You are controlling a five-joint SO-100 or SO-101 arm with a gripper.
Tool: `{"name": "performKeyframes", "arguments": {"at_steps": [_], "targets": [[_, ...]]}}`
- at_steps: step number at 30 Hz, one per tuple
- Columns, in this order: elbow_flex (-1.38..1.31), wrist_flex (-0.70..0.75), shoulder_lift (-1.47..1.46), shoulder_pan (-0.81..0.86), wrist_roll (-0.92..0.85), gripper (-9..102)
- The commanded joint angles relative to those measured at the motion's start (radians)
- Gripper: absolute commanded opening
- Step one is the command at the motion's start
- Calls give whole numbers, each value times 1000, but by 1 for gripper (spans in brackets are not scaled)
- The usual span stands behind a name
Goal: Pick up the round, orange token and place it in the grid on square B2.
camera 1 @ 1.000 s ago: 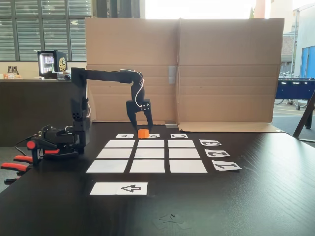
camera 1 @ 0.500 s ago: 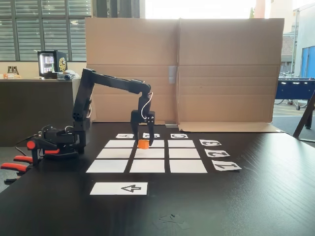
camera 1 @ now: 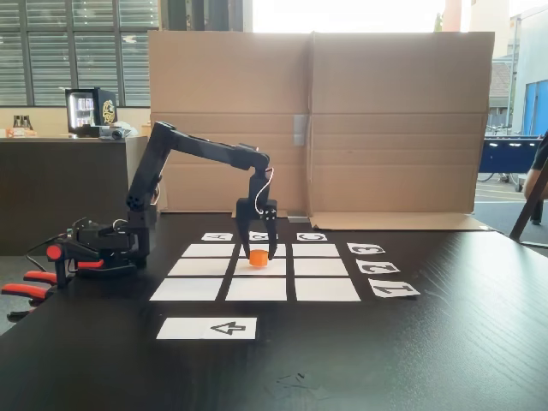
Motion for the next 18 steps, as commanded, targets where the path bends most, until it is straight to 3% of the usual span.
{"name": "performKeyframes", "arguments": {"at_steps": [1,9,11,14,18], "targets": [[-31,-8,2,-15,9,0],[8,0,3,-15,9,1],[34,-11,20,-8,8,14],[77,-28,41,-5,6,45],[123,-37,71,-3,2,54]]}}
